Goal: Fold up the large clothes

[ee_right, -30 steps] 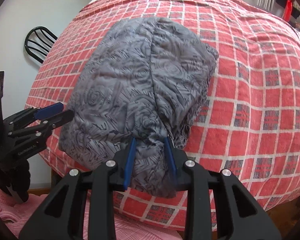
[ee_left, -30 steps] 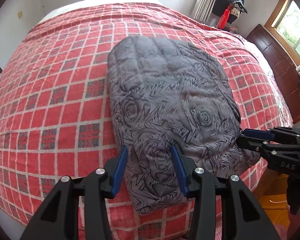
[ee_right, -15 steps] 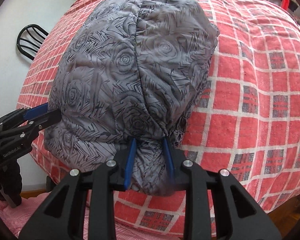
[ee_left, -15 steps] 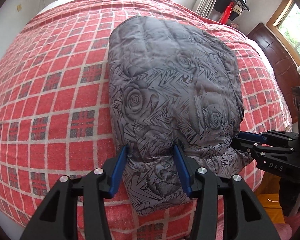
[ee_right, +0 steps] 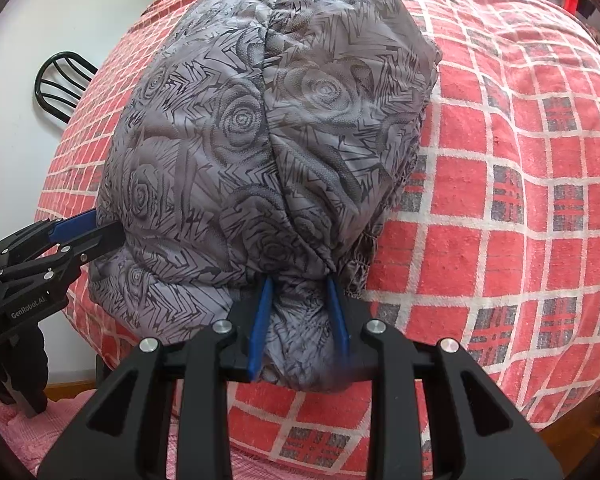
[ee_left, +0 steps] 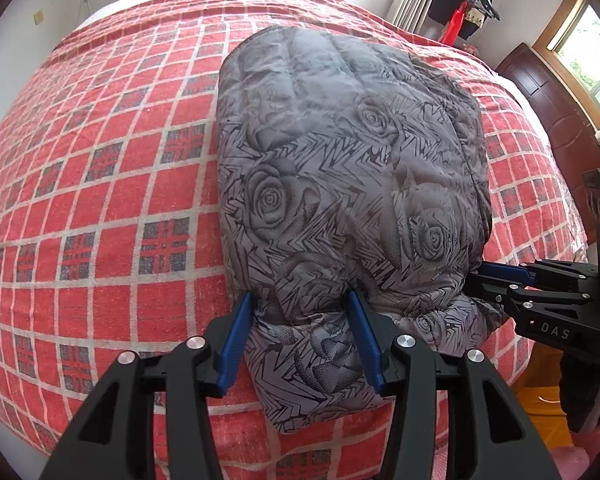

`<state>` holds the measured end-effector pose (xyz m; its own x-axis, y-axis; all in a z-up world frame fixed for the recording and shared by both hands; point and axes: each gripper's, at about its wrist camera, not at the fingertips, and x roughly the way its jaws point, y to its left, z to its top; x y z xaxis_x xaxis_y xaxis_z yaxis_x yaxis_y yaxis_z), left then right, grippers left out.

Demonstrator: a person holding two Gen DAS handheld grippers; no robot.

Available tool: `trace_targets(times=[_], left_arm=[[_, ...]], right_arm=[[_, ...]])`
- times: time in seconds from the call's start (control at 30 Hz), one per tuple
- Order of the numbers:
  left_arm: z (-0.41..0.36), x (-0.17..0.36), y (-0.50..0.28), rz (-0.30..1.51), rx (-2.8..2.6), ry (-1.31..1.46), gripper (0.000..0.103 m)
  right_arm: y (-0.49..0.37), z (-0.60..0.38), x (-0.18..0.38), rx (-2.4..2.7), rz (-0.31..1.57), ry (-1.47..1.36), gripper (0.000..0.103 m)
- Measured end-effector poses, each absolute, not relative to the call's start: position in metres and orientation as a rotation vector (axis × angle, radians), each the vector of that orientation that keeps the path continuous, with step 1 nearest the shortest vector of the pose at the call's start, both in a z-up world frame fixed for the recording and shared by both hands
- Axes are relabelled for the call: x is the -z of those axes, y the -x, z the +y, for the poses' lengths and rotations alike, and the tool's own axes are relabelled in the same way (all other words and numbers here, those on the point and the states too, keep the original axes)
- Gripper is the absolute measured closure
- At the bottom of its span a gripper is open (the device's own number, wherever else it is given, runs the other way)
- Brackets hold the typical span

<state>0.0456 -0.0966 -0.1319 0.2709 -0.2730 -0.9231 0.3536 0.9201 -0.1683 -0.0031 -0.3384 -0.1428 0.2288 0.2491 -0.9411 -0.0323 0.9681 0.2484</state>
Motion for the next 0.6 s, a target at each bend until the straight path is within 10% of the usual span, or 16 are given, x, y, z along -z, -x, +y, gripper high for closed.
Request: trace_targets(times=[0.6], left_arm=[[-0.097, 0.118, -0.045, 1.201, 0.43, -0.089, 0.053]], right_arm=[[0.004, -0.346, 0.131, -0.215, 1.32, -0.227, 0.071]])
